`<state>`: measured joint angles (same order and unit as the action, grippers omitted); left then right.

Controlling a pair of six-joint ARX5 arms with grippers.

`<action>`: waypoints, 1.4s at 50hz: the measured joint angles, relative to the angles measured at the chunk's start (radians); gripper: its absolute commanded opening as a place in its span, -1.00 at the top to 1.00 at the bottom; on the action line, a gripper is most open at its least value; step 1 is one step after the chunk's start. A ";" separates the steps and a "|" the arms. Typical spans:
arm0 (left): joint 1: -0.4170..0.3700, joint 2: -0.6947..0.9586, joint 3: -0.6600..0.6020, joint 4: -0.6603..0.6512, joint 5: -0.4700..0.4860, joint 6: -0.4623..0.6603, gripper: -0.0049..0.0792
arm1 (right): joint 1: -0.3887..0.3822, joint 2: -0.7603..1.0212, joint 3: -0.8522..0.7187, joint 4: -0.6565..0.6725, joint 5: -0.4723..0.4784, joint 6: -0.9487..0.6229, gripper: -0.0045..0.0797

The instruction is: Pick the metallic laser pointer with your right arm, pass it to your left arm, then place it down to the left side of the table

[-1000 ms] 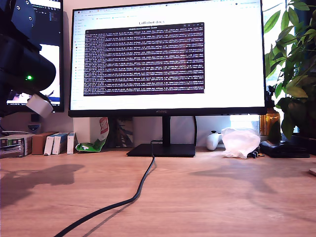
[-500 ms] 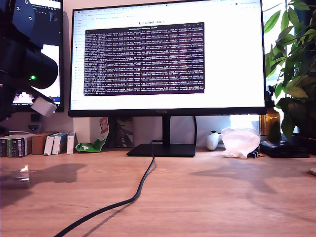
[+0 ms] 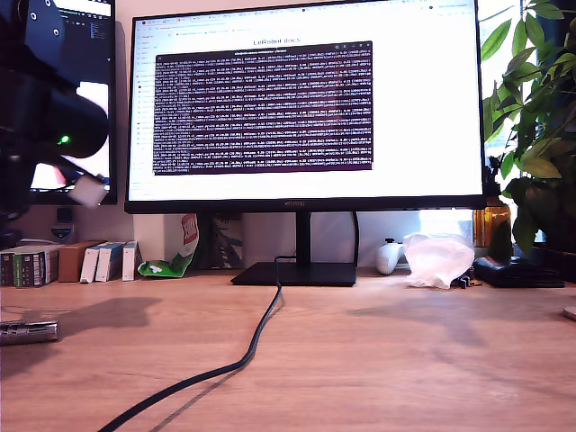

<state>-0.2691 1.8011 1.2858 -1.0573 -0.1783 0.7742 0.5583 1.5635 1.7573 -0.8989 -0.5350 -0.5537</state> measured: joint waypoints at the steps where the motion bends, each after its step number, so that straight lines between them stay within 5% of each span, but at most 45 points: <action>1: 0.000 -0.001 0.009 0.014 0.021 -0.037 0.93 | -0.006 0.000 0.000 0.005 0.011 0.016 0.92; 11: 0.023 -0.100 0.047 0.238 0.312 -0.246 0.93 | -0.113 0.000 0.000 0.012 0.083 0.172 0.92; 18: 0.048 -0.185 0.049 0.363 0.423 -0.345 0.93 | -0.180 0.000 0.000 0.047 0.184 0.253 0.92; 30: 0.055 -0.201 0.058 0.470 0.541 -0.429 0.93 | -0.266 0.000 -0.043 0.170 0.307 0.341 0.92; 46: 0.090 -0.201 0.053 0.595 0.634 -0.481 0.93 | -0.370 -0.016 -0.378 0.448 0.364 0.396 0.92; 58: 0.206 -0.237 0.037 0.610 0.730 -0.484 0.93 | -0.465 -0.212 -0.638 0.645 0.388 0.418 0.92; 70: 0.361 -0.473 -0.117 0.706 0.824 -0.482 0.93 | -0.576 -0.464 -0.750 0.794 0.386 0.423 0.92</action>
<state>0.0921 1.3285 1.1690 -0.3511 0.6460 0.2920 -0.0177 1.0992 1.0073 -0.1051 -0.1490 -0.1310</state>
